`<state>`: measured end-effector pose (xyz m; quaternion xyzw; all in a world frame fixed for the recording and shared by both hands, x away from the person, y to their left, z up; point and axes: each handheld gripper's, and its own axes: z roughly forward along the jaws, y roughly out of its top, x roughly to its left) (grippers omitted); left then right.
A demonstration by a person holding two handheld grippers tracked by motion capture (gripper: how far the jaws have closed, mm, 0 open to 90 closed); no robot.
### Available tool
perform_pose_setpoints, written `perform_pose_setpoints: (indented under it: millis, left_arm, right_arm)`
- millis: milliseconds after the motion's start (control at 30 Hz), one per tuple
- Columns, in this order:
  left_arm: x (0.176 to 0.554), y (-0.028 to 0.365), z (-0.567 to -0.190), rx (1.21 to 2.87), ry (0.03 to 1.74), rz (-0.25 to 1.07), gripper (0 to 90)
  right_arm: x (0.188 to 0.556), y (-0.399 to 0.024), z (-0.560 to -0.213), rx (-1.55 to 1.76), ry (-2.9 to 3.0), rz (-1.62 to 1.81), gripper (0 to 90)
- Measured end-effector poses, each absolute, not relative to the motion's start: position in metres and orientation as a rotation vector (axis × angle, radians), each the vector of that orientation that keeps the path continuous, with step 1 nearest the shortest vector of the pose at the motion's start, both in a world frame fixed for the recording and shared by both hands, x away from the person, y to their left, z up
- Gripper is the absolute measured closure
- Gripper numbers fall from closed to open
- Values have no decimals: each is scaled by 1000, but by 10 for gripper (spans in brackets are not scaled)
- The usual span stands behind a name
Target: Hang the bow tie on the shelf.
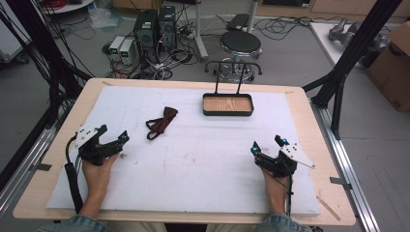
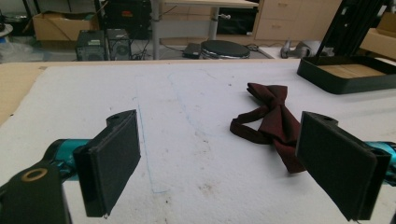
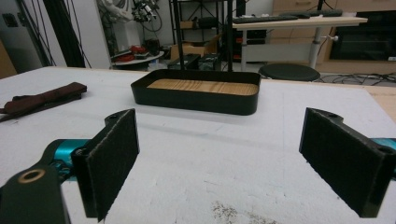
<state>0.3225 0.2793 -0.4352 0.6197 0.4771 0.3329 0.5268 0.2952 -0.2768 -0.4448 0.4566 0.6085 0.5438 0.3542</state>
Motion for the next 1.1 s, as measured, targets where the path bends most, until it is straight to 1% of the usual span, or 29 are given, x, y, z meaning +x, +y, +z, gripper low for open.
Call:
perform_pose_setpoints:
  millis: [67,433,600,1100]
  left_arm:
    - [322,280,-435,1486,1133,788,164]
    - [322,280,-435,1478,1148,783,163]
    - [321,284,-435,1445,1163,754,163]
    - [321,278,-434,1484,1136,754,165]
  right_arm:
    - [295,-276,-445,1187,1575,1406,112]
    - [295,-276,-445,1182,1581,1403,112]
    - [295,-276,-445,1179,1581,1397,112]
    - [295,-276,-445,1189,1580,1400,112]
